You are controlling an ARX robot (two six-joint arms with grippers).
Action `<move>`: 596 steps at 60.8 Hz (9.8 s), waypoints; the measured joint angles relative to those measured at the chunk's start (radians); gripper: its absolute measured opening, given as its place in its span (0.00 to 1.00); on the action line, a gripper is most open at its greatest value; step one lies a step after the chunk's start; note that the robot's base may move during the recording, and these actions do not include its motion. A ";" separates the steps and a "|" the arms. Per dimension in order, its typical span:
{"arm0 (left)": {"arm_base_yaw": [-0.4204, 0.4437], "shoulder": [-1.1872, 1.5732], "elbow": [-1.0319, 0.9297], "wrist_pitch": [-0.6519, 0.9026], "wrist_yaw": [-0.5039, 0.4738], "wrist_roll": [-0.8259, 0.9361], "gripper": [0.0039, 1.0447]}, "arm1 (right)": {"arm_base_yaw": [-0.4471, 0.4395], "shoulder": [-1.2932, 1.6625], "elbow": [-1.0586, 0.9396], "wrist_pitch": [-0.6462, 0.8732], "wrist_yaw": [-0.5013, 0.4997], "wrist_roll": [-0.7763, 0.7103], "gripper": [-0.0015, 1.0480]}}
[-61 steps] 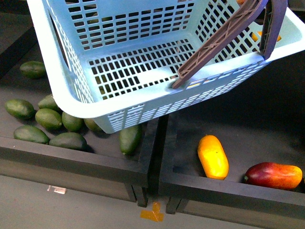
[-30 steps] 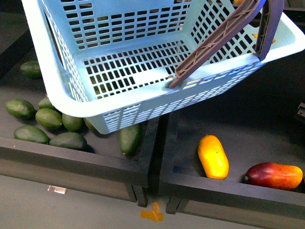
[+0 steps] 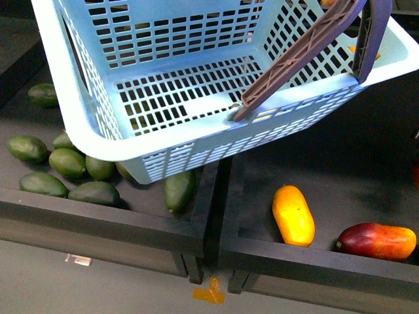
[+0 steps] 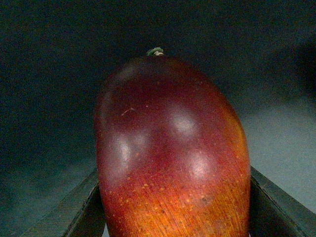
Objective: Pick lemon and mango into basket
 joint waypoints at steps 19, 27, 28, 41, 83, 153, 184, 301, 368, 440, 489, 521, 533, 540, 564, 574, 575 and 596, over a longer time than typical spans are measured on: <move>0.000 0.000 0.000 0.000 0.000 0.000 0.04 | -0.029 -0.531 -0.245 -0.042 -0.209 -0.046 0.61; 0.000 0.000 0.000 0.000 0.000 0.000 0.04 | 0.019 -0.659 -0.270 -0.066 -0.220 -0.001 0.61; 0.000 0.000 0.000 0.000 0.000 0.000 0.04 | 0.032 -0.679 -0.272 -0.067 -0.219 0.011 0.61; 0.000 0.000 0.000 0.000 0.000 0.000 0.04 | 0.215 -0.786 -0.262 -0.065 -0.145 0.197 0.61; 0.000 0.000 0.000 0.000 0.000 0.000 0.04 | 0.602 -0.566 0.028 -0.196 0.180 0.444 0.69; 0.000 0.000 -0.002 0.000 -0.001 0.000 0.04 | 0.307 -1.313 -0.930 0.464 0.055 -0.262 0.02; 0.000 0.000 -0.002 0.000 -0.002 0.001 0.04 | 0.307 -1.614 -1.073 0.312 0.055 -0.263 0.02; -0.016 0.000 -0.002 0.000 0.026 -0.004 0.04 | 0.308 -2.275 -1.073 -0.332 0.059 -0.265 0.91; 0.000 0.000 -0.002 0.000 -0.003 0.000 0.04 | 0.308 -2.278 -1.073 -0.334 0.057 -0.266 0.92; 0.229 0.718 0.721 0.029 -0.349 -0.406 0.04 | 0.308 -2.277 -1.073 -0.334 0.055 -0.266 0.92; 0.237 0.214 0.080 -0.037 -0.638 -0.549 0.93 | 0.308 -2.277 -1.073 -0.334 0.055 -0.266 0.92; 0.376 -0.317 -0.944 1.121 -0.352 0.908 0.12 | 0.308 -2.277 -1.073 -0.334 0.055 -0.266 0.92; 0.444 -0.512 -1.155 1.132 -0.280 0.951 0.03 | 0.308 -2.277 -1.073 -0.334 0.055 -0.266 0.92; 0.476 -0.580 -1.246 1.170 -0.251 0.952 0.03 | 0.308 -2.277 -1.073 -0.334 0.055 -0.266 0.92; 0.591 -0.943 -1.407 0.947 -0.136 0.956 0.03 | 0.308 -2.277 -1.073 -0.334 0.055 -0.266 0.92; 0.591 -1.104 -1.432 0.814 -0.134 0.958 0.03 | 0.308 -2.277 -1.073 -0.334 0.055 -0.266 0.92; 0.591 -1.120 -1.434 0.801 -0.134 0.958 0.03 | 0.308 -2.277 -1.073 -0.334 0.055 -0.266 0.92; 0.591 -1.432 -1.442 0.519 -0.134 0.959 0.03 | 0.308 -2.277 -1.073 -0.334 0.055 -0.266 0.92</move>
